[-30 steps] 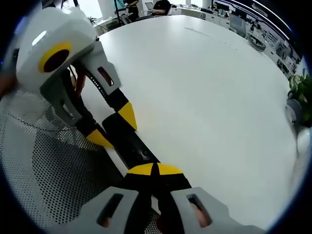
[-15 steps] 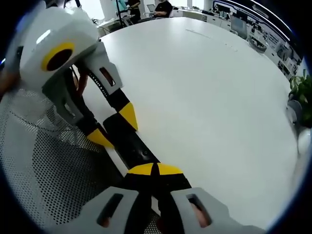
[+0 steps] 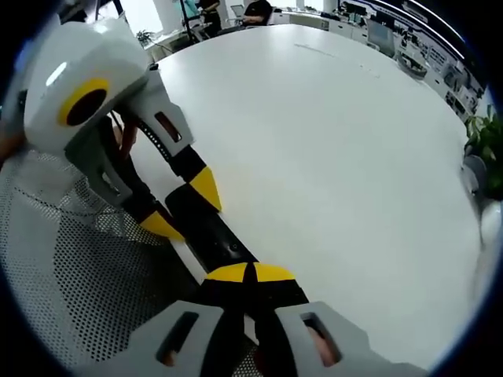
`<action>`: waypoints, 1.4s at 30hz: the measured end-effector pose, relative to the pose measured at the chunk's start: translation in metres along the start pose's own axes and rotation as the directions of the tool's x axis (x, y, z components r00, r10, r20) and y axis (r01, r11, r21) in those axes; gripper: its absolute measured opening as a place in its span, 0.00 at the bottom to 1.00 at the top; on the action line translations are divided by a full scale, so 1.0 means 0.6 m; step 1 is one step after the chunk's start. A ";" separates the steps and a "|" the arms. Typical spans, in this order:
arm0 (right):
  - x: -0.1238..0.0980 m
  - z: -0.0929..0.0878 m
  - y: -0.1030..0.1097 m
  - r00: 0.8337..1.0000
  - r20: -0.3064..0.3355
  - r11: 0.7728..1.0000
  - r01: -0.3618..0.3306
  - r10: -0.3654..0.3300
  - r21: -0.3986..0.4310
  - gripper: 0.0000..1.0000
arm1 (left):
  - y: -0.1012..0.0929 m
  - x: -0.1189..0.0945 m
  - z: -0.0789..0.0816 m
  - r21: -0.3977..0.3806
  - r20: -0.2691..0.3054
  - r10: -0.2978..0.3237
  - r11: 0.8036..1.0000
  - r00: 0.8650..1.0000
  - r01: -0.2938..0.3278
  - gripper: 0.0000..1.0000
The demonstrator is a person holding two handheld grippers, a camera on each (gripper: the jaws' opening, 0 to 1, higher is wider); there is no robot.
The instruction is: Press the specified remote control buttons in sequence, fully releasing each button before pressing the next.
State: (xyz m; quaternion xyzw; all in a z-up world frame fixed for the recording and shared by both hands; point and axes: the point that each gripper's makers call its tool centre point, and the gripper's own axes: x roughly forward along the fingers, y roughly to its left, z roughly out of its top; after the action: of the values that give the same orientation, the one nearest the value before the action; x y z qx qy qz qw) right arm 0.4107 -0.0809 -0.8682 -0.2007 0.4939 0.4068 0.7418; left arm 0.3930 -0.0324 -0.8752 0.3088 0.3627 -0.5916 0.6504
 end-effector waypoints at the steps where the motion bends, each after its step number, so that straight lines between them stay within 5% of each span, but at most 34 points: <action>1: 0.000 0.000 0.000 1.000 0.000 1.000 0.000 0.000 -0.001 0.00 | 0.000 0.000 0.000 0.000 0.000 0.000 1.000 1.000 0.000 0.24; 28: 0.000 0.000 0.026 0.998 -0.012 0.998 -0.068 0.068 0.011 0.00 | 0.002 0.001 0.000 -0.015 -0.003 0.001 1.000 1.000 -0.001 0.24; 42: 0.002 -0.002 0.032 0.999 -0.024 0.997 -0.048 0.046 -0.060 0.00 | 0.001 0.001 0.000 -0.013 -0.003 0.002 1.000 1.000 -0.002 0.25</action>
State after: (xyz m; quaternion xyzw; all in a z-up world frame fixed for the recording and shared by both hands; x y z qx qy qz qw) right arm 0.3952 -0.0699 -0.8677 -0.2161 0.4944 0.4365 0.7200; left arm 0.3937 -0.0327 -0.8759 0.3059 0.3673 -0.5881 0.6525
